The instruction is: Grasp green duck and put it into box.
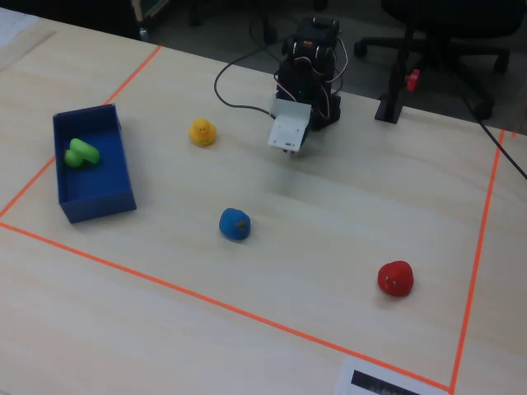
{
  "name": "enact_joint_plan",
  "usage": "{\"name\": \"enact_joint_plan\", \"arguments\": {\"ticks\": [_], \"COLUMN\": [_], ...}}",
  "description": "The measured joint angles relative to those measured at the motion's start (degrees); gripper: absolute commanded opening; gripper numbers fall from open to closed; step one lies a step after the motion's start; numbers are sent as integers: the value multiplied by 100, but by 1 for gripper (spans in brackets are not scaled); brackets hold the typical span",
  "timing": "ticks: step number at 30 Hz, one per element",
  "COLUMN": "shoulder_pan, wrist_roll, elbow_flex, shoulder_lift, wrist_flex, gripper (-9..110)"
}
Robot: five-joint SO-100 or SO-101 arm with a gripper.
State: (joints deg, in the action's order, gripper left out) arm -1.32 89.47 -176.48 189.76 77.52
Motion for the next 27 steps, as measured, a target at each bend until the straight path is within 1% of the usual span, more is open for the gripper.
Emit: {"name": "enact_joint_plan", "arguments": {"ticks": [4,5,6,7,27], "shoulder_pan": [123,158,176,193,220], "wrist_roll": [0,0,0,0,0], "elbow_flex": [-132,-132,-132,-132,-132], "shoulder_lift": [0,0,0,0,0], "wrist_flex": [-88,-88,-88,-88,-88], "gripper": [0,4,10,11,11]}}
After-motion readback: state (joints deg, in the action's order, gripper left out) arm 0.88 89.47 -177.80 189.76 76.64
